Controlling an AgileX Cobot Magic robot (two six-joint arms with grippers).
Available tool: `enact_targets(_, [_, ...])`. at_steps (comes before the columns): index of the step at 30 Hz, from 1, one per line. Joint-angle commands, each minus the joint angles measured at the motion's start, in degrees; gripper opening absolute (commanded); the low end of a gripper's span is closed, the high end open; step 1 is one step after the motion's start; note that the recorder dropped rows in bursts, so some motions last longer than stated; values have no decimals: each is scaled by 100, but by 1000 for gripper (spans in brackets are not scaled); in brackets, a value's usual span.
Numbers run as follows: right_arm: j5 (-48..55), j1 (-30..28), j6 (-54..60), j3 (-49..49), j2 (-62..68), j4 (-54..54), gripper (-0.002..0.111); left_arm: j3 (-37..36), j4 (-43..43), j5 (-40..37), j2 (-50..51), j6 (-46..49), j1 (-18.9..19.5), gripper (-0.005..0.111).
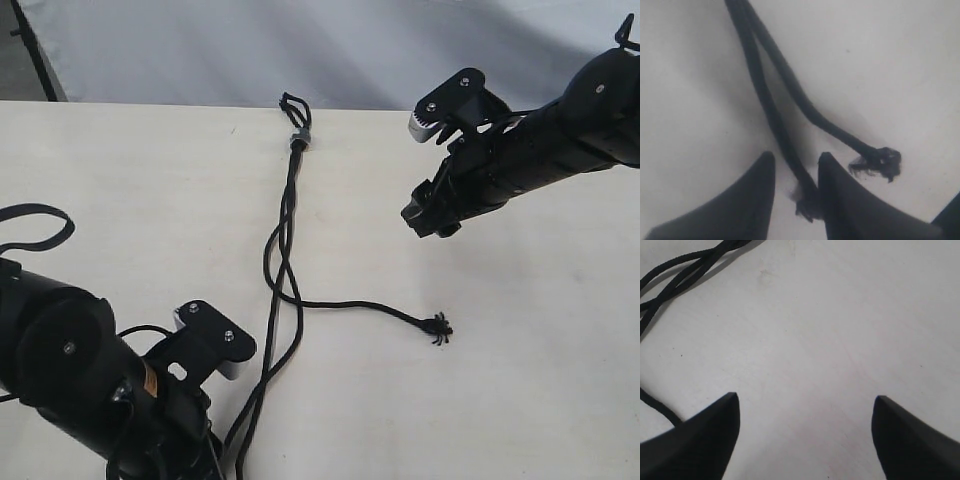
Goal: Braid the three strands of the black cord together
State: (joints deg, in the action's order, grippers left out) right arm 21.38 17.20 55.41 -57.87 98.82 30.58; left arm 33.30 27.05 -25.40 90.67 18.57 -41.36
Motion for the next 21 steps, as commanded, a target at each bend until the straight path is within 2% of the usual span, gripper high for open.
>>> enact_targets(1, [5, -39, -14, 7, -40, 34, 70, -184, -50, 351, 6, 114, 1, 30])
enact_targets(8, [5, -39, -13, 7, -40, 105, 70, -219, -142, 472, 6, 114, 1, 30])
enact_targets(14, [5, -39, -13, 7, -40, 105, 70, -219, 447, 411, 6, 327, 1, 30])
enact_targets(21, [32, -39, -13, 7, -40, 101, 70, -219, 421, 662, 240, 452, 1, 30])
